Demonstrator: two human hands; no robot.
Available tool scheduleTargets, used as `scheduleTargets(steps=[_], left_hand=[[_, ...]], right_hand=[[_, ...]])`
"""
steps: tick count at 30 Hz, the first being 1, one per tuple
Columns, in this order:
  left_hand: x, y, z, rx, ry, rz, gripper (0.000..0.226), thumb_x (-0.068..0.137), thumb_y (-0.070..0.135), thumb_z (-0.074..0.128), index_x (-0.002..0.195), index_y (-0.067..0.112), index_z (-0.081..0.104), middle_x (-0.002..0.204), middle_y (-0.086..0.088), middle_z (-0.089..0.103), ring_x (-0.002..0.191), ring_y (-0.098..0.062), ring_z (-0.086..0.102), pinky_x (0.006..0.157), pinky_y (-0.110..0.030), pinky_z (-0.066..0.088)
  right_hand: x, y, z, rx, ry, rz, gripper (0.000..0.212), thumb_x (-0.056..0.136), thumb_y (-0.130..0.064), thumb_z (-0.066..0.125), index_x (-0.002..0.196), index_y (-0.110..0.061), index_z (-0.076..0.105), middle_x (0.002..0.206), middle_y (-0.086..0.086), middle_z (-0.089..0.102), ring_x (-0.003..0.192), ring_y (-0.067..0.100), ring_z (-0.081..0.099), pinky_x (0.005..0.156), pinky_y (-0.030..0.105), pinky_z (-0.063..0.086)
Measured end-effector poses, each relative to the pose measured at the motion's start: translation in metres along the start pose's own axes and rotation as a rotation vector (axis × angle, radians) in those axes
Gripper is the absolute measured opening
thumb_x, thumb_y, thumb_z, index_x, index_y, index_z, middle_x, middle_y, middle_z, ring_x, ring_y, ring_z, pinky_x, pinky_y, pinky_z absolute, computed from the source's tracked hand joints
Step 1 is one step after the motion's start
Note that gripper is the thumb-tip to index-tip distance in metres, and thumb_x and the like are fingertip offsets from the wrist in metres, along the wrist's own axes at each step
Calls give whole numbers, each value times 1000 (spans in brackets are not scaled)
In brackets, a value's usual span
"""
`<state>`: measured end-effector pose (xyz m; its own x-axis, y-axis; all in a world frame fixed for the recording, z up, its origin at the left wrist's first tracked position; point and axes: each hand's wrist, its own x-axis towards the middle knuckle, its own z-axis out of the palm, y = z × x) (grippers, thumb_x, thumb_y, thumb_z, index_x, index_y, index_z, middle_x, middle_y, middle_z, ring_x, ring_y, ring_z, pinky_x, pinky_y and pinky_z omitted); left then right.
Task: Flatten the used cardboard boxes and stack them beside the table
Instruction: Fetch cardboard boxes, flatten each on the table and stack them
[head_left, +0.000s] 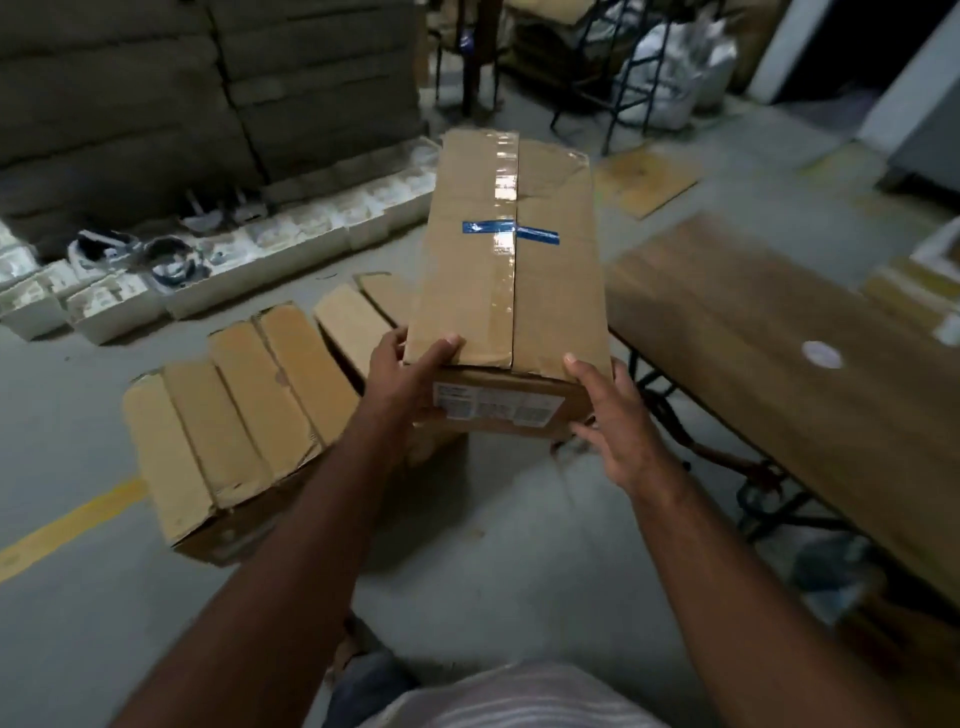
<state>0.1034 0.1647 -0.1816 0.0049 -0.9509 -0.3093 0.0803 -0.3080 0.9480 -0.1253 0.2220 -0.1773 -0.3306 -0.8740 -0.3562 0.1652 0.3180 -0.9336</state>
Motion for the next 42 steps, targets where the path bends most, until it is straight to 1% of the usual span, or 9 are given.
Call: scheduleTargets(steps=[5, 9, 14, 20, 27, 31, 35, 38, 42], left_hand=[[-27, -5, 141, 2, -229, 26, 73, 65, 56, 86, 127, 31, 55, 128, -8, 65, 103, -31, 72, 71, -61, 61], [-32, -9, 242, 88, -429, 9, 81, 62, 59, 86, 130, 30, 53, 135, -7, 59, 107, -29, 69, 62, -46, 61], [-25, -19, 342, 174, -658, -22, 60, 85, 42, 80, 133, 22, 51, 127, -7, 63, 106, -27, 68, 62, -43, 61], [20, -31, 425, 236, -853, -116, 60, 87, 36, 79, 137, 21, 48, 125, -8, 64, 103, -30, 70, 67, -47, 62], [102, -26, 485, 299, -928, -153, 60, 85, 36, 81, 134, 24, 48, 129, -8, 62, 105, -29, 70, 74, -50, 63], [135, -38, 500, 290, -956, -163, 59, 86, 32, 79, 135, 30, 46, 129, -6, 60, 109, -32, 68, 77, -52, 63], [150, -50, 504, 320, -995, -129, 63, 88, 27, 76, 142, 29, 42, 128, -7, 60, 108, -28, 68, 71, -37, 63], [155, -56, 512, 304, -1005, -169, 66, 83, 34, 78, 139, 37, 43, 129, -6, 61, 111, -28, 67, 76, -41, 62], [160, -58, 524, 350, -1035, -187, 69, 80, 43, 78, 138, 46, 39, 130, 2, 59, 116, -26, 62, 91, -53, 57]], right_hand=[[-26, -6, -136, 68, 233, -10, 112, 68, -65, 82, 160, -32, 27, 157, -2, 42, 135, 20, 49, 108, 56, 47], [-46, -6, -221, 185, 410, -30, 94, 79, -58, 80, 156, -34, 31, 153, -1, 47, 129, 21, 53, 109, 55, 45], [-48, 5, -287, 267, 590, -24, 127, 51, -75, 83, 158, -32, 29, 154, 6, 46, 131, 27, 56, 110, 59, 44], [-1, 9, -336, 299, 777, 35, 121, 56, -73, 81, 157, -30, 31, 142, 8, 56, 118, 26, 63, 104, 57, 50], [83, -10, -350, 305, 882, 159, 117, 65, -72, 80, 160, -36, 22, 153, 11, 46, 122, 31, 60, 95, 53, 58], [117, -9, -356, 276, 908, 201, 126, 50, -81, 77, 158, -37, 27, 154, 6, 45, 127, 30, 57, 95, 53, 58], [132, -8, -357, 265, 890, 151, 67, 78, -60, 78, 133, -31, 53, 124, -3, 64, 102, 15, 66, 89, 45, 61], [139, -1, -361, 249, 902, 166, 70, 89, -53, 72, 148, -31, 40, 112, -13, 56, 99, 9, 61, 89, 42, 60], [144, 2, -372, 227, 893, 170, 76, 73, -68, 71, 138, -35, 49, 126, -6, 61, 105, 11, 63, 90, 41, 59]])
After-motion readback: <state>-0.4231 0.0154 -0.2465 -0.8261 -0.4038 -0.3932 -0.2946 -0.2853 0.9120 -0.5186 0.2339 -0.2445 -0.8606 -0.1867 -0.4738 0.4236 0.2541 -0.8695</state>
